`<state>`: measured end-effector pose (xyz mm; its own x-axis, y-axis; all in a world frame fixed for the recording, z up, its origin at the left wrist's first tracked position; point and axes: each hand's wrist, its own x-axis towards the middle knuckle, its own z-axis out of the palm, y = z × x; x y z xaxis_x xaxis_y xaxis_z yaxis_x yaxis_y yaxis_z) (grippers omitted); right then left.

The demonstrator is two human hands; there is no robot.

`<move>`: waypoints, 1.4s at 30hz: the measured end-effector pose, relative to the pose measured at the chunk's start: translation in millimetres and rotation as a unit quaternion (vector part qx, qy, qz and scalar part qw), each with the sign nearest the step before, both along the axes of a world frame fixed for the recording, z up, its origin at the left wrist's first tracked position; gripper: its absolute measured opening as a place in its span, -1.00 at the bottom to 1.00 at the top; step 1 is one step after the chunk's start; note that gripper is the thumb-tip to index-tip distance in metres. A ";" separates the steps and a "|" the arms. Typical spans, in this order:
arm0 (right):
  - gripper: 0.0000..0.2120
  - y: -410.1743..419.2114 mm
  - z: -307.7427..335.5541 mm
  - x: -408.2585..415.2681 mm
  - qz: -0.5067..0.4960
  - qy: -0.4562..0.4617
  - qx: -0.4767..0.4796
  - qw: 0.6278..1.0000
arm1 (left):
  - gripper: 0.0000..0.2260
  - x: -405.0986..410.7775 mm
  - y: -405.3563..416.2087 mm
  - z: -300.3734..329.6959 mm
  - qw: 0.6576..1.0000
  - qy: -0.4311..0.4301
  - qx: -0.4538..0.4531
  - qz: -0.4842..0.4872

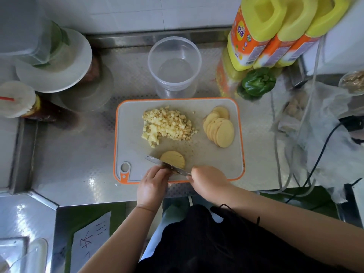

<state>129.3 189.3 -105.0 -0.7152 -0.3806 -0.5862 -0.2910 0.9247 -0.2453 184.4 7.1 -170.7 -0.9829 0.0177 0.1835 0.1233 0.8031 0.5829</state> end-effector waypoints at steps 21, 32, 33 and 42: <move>-0.68 25.7 31.4 -10.2 -0.092 0.038 -0.058 0.993 | -0.89 -6.2 -12.8 6.5 0.993 -0.018 -0.080 -0.089; -0.60 40.2 37.9 -25.5 -0.245 0.000 -0.096 0.965 | -0.21 -85.7 -23.0 24.6 0.903 -0.042 -0.259 -0.339; -0.60 40.8 38.3 -26.0 -0.249 0.002 -0.095 0.964 | -0.23 -87.1 -23.4 24.4 0.900 -0.044 -0.258 -0.350; -0.63 45.7 31.9 -27.3 -0.280 0.002 -0.103 0.954 | -0.36 -71.3 -22.1 24.4 0.939 -0.113 -0.213 -0.247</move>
